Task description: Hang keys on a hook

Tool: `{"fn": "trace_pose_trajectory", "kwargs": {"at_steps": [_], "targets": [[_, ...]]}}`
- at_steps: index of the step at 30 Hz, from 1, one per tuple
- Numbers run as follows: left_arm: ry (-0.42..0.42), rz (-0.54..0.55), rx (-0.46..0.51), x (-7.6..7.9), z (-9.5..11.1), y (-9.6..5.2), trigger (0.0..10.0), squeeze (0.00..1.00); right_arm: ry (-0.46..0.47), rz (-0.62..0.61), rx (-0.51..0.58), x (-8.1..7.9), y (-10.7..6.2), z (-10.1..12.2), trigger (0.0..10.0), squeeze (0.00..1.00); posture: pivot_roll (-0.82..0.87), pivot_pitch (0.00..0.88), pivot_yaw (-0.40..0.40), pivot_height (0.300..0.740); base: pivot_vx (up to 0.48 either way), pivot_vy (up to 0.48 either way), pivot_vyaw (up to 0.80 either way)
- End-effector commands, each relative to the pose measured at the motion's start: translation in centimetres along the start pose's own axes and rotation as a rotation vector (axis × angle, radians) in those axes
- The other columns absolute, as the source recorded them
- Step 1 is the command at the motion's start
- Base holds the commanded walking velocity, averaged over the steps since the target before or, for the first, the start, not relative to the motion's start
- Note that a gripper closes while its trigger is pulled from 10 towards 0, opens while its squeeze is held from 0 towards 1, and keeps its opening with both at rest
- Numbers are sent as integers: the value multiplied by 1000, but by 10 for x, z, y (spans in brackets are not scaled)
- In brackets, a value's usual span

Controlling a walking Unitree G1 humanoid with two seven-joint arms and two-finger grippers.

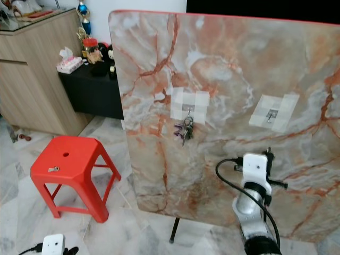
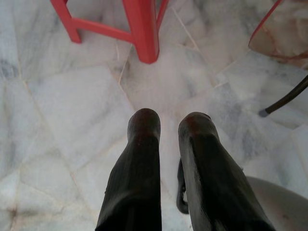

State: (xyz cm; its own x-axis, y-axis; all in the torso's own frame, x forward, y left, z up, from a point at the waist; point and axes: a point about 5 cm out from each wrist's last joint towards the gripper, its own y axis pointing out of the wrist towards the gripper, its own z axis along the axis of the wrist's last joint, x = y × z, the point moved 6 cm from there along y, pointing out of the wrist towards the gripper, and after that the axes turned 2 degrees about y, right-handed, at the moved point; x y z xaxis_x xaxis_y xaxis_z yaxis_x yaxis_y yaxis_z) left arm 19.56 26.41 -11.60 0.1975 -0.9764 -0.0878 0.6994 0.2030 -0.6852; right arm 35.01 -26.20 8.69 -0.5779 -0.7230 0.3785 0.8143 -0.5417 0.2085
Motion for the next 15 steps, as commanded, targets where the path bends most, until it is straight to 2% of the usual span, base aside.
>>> {"fn": "trace_pose_trajectory", "kwargs": {"at_steps": [1,3,15], "targets": [[-5,2,-32,-3,-8,-2,10000,0,-16,-22,46,3,5,12,10000,0,160,0,-42,740,0,0,0],[-5,1,-43,-2,-12,-3,10000,0,-20,-44,68,5,8,19,10000,0,163,0,-44,740,0,0,0],[0,-4,-85,-1,-22,-6,10000,0,-56,-95,99,13,8,26,10000,0,161,0,-44,740,0,0,0]]}}
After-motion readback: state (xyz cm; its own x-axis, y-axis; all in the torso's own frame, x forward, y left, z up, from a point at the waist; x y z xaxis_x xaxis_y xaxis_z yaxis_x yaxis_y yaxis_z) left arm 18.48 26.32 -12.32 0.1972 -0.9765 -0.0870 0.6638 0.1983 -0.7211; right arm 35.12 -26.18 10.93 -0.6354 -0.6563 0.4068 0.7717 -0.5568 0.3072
